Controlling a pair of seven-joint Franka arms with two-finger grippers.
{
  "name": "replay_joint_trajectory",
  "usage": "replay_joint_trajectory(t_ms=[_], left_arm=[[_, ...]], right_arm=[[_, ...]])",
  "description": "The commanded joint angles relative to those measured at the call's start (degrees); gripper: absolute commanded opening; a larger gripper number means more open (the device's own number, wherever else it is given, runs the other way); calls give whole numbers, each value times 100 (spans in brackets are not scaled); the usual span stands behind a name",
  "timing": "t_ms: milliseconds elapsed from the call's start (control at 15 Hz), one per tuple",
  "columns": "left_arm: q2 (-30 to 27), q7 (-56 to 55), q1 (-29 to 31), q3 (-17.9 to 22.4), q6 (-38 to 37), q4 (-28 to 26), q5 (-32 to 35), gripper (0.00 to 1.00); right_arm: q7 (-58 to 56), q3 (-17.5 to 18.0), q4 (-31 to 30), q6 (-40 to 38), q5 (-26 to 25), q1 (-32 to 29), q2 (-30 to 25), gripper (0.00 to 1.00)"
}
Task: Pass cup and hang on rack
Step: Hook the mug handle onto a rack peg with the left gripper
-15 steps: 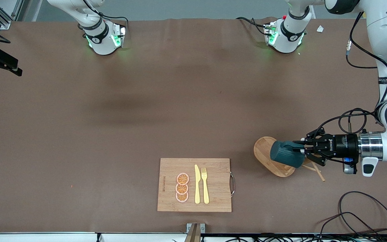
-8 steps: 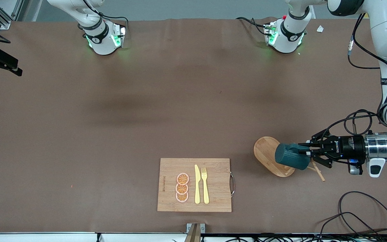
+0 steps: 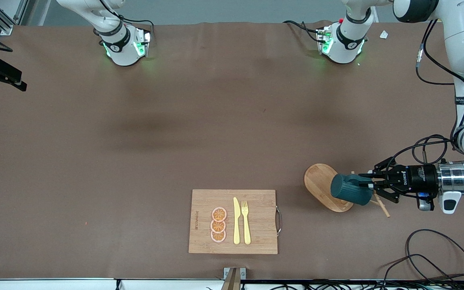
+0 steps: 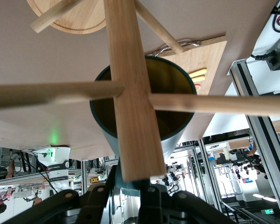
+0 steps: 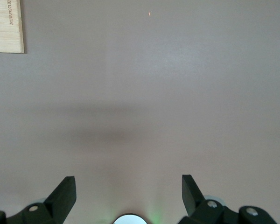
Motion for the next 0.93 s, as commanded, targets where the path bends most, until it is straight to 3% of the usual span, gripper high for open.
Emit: replay_joint_trajectory(t_ms=[0, 199, 864], left_arm=[[54, 116, 56, -44, -68, 74, -139, 72], [45, 73, 56, -44, -59, 91, -139, 99], [-385, -103, -163, -44, -68, 162, -25, 100]], right_arm=[[-64, -17, -100, 15, 1, 24, -96, 100], [-64, -17, -100, 15, 1, 24, -96, 100], [-64, -17, -100, 15, 1, 24, -96, 100]])
